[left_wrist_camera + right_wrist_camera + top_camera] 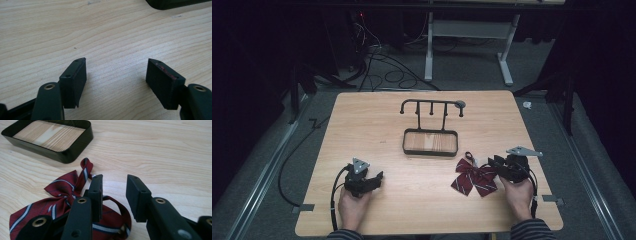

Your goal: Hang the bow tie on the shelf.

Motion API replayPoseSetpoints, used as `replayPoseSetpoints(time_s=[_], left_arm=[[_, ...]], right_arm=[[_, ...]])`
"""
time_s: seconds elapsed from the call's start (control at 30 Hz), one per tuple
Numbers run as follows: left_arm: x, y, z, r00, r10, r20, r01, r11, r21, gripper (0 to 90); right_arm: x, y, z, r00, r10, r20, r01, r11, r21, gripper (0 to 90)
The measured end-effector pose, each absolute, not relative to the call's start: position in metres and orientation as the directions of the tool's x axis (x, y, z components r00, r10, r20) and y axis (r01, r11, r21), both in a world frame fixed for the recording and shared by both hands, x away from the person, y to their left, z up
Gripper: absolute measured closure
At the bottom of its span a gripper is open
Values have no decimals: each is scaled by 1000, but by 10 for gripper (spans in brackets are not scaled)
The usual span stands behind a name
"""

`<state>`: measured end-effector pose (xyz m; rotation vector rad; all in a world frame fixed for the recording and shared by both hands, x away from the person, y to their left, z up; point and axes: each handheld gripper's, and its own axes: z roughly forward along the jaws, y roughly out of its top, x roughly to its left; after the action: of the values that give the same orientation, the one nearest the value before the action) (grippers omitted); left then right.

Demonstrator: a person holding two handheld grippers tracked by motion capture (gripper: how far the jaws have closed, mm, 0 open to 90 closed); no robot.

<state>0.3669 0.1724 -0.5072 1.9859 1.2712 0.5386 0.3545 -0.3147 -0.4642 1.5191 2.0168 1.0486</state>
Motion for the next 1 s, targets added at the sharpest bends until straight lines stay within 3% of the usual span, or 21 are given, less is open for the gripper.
replayPoseSetpoints(time_s=[1.0], left_arm=[[367,173,-507,430,902,-31,608,-264,749,334]], right_arm=[[387,-283,-478,-371,924,89,675,202,709,714]])
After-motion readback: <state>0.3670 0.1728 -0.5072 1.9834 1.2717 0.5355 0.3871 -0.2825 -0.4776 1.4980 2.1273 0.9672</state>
